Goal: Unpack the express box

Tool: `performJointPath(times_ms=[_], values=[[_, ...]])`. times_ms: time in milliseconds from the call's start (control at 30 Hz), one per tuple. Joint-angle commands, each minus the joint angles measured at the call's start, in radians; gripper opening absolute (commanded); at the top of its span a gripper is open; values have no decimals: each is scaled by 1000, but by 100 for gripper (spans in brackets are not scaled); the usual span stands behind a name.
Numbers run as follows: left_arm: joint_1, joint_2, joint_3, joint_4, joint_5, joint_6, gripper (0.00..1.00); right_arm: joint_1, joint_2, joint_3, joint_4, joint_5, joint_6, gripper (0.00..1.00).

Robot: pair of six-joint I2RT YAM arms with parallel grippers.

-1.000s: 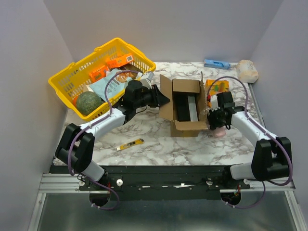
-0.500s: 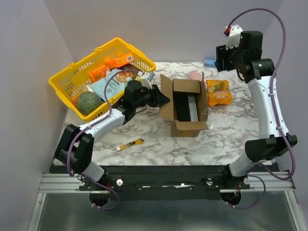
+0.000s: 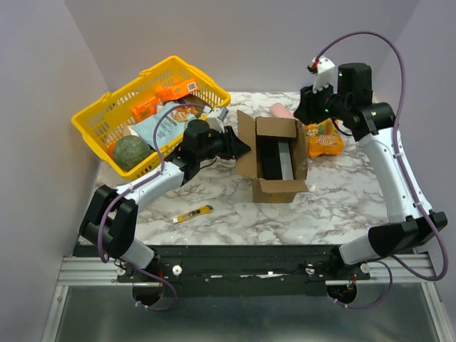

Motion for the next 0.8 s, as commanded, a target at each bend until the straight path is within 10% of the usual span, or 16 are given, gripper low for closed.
performJointPath(times_ms=[0, 367, 767], values=[[-2, -9, -8, 15, 4, 3, 36, 159, -24, -73, 82, -72, 28, 47], [-2, -35, -41, 6, -36, -21, 35, 236, 76, -354, 119, 257, 283, 39], [-2, -42, -71, 23, -29, -18, 34, 245, 286, -346, 153, 491, 265, 67]])
